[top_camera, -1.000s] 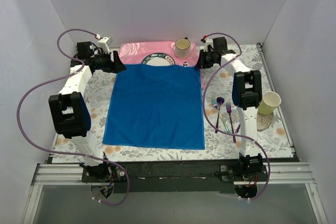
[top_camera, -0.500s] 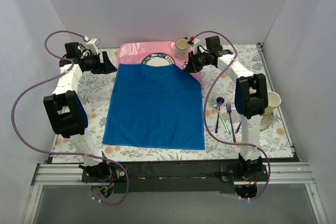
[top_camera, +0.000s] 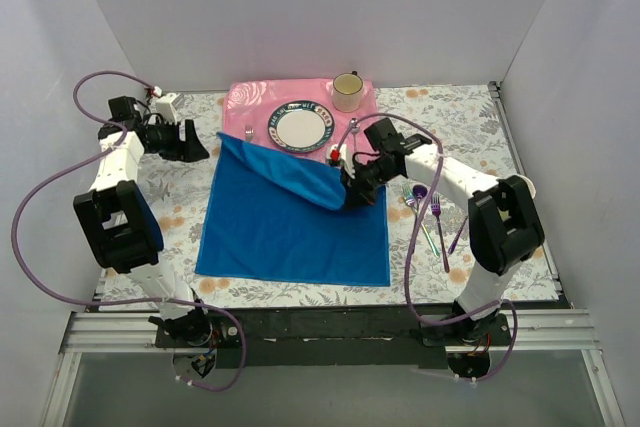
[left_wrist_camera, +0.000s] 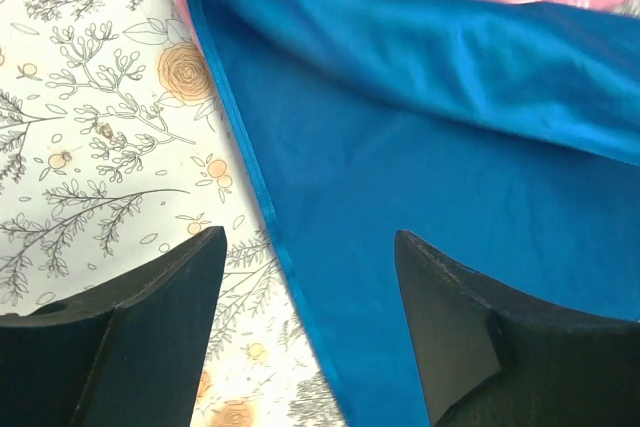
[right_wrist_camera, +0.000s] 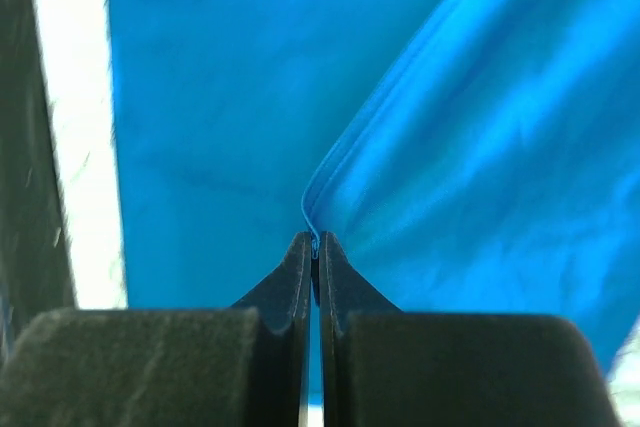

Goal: Fold the napkin into a case and place the utensils inside
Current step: Pick up the flattened napkin from the center of the board.

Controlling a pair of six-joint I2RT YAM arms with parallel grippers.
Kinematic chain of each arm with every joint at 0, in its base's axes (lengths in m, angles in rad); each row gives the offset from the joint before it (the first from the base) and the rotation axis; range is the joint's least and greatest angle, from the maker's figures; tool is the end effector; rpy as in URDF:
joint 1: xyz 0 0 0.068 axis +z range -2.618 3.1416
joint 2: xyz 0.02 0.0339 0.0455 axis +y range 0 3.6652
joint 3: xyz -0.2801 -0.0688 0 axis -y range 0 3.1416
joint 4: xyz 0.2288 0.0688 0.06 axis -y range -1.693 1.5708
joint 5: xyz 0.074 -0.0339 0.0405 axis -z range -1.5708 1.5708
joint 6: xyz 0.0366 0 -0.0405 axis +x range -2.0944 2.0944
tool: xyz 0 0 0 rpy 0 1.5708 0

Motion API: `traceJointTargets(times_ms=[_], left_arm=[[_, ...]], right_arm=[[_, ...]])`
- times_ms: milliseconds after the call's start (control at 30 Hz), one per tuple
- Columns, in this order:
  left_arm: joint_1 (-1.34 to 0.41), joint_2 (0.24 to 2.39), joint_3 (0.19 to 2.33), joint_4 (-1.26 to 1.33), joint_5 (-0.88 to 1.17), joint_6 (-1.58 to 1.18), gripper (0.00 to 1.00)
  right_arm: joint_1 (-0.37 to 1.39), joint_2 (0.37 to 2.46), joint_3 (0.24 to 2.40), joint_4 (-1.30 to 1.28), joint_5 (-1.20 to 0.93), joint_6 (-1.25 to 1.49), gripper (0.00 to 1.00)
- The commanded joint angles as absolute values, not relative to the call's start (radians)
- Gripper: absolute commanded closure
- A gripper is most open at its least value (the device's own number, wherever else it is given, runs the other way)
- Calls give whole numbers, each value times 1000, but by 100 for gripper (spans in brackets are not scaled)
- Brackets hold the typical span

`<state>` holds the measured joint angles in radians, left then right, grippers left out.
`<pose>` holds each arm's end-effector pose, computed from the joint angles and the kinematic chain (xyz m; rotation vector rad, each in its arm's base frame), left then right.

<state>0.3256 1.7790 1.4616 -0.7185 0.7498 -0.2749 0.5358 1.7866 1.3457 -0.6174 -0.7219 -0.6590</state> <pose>0.3542 0.0932 0.2864 -0.4698 2.4062 -0.9419 0.2991 0.2057 0.2553 -1.5812 1.8927 0.8851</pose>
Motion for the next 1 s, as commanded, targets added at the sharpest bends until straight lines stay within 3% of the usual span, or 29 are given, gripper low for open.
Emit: traceJointTargets(times_ms=[0, 200, 333, 433, 633, 967], left_arm=[[333, 1651, 1372, -764, 792, -26, 33], [334, 1580, 1180, -805, 815, 464, 35], [334, 1574, 1120, -833, 778, 650, 41], [333, 1618, 1130, -844, 735, 620, 47], [324, 1640, 1076, -723, 612, 511, 47], [269, 1709, 1086, -758, 539, 750, 59]], right_arm=[[534, 1655, 1211, -727, -686, -857, 99], [532, 1637, 1164, -732, -673, -864, 99], [505, 1672, 1216, -768, -678, -858, 99], [491, 1684, 1229, -776, -683, -851, 99], [489, 1709, 1247, -772, -690, -833, 99], [489, 1741, 1269, -790, -693, -827, 99]])
